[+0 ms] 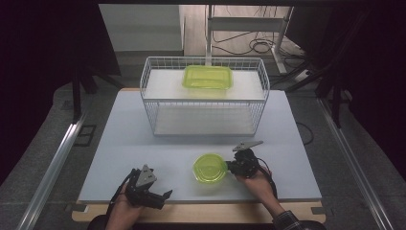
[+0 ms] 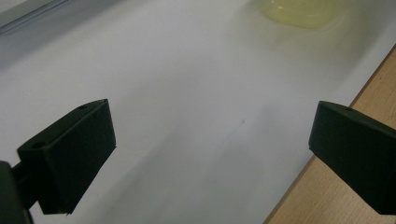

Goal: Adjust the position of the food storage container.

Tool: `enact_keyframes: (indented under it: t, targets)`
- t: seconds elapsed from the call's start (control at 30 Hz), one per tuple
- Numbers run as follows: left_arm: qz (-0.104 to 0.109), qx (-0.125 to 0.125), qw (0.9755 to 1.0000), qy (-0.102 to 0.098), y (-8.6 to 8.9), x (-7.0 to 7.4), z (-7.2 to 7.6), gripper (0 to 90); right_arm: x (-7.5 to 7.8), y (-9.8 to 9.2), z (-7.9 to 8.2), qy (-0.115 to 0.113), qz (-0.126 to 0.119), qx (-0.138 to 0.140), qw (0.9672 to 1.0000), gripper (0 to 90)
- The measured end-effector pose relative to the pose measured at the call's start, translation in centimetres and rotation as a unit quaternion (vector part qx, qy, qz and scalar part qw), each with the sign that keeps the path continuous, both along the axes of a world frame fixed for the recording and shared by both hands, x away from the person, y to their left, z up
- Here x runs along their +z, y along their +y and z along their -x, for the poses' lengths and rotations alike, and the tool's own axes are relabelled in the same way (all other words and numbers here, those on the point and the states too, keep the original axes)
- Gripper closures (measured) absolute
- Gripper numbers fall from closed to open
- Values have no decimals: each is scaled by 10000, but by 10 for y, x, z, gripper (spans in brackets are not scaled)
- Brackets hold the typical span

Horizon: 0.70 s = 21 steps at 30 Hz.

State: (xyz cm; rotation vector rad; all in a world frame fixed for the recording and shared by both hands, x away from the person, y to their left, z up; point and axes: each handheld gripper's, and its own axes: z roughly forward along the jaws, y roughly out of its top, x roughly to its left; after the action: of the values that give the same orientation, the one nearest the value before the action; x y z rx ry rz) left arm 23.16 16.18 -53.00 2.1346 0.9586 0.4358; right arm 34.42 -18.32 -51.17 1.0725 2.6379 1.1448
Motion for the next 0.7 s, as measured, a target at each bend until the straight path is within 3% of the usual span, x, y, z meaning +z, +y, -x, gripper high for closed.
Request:
enact_keyframes:
  t: [0.43, 0.7]
  targets:
    - [29, 29, 10000, 2, 1, 0, 0, 4, 16, -33, 9, -519, 218, -354, 9978, 684]
    - [30, 41, 10000, 7, 2, 0, 0, 4, 23, -48, 18, -719, 117, -452, 9963, 463]
